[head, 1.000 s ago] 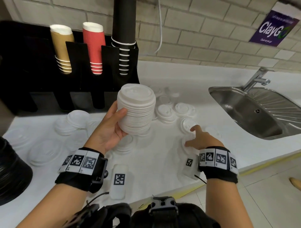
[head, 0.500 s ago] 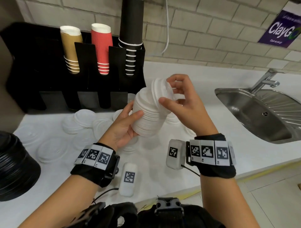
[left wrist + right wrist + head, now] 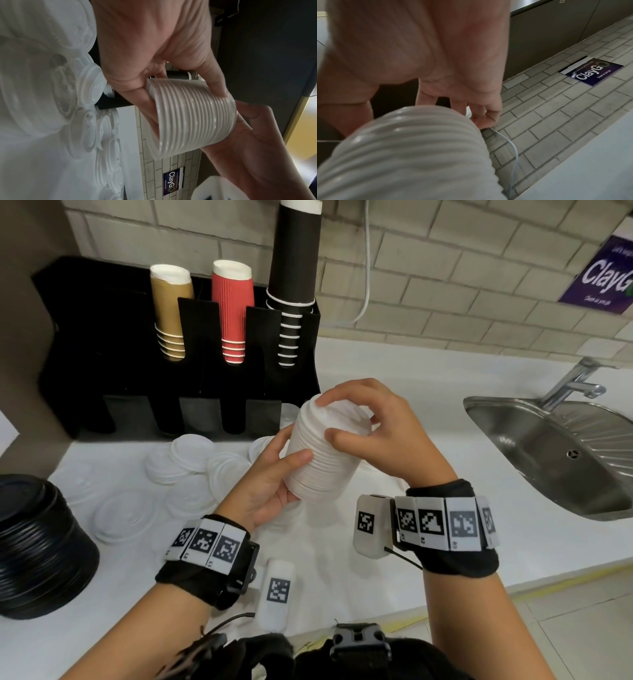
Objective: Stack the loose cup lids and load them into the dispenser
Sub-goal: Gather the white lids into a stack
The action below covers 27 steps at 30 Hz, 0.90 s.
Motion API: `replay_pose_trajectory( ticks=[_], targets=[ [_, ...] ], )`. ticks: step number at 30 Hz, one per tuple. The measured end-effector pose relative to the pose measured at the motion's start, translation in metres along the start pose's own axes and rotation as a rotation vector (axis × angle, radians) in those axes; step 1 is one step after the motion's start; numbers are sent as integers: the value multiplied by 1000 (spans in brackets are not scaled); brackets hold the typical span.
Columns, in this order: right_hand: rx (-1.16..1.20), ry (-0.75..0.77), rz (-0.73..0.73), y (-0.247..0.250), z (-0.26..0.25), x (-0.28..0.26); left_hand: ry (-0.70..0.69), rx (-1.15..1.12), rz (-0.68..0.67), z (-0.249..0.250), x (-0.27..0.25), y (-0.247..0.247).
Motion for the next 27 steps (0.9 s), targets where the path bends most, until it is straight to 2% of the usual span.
replay_pose_trajectory(
  ticks=[7,10,12,14,16,18,20,22,27],
  targets=[
    [15,3,-2,-4,2,-2,2,-4,-12,-2,2,0],
    [91,-5,79,6,15,-5,4,0,-17,-1,2,0],
    [140,-178,219,22,48,-9,3,-16,-13,2,2,2],
    [77,-480,312,41,101,-19,-3,-30,-3,5,2,5],
    [-160,-835,202,53,155,-37,-6,-39,6,8,1,7],
    [-410,-1076,65,63,194,-57,0,-44,12,10,1,8],
    [-544,-1164,9,69,215,-69,6,-36,13,10,0,7],
    [-567,-1205,-19,70,227,-75,13,-25,19,10,-1,5],
    [-661,-1164,-60,68,237,-84,19,-18,7,10,-1,0]
  ],
)
Point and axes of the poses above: each hand's wrist, its own x-axis towards the middle knuckle, its own y-axis out of the back of the hand, z = x × y, the point moved 4 cm from there along x, towards the middle knuckle, and after that the axes turned 6 degrees about z, right-handed, at the moved point
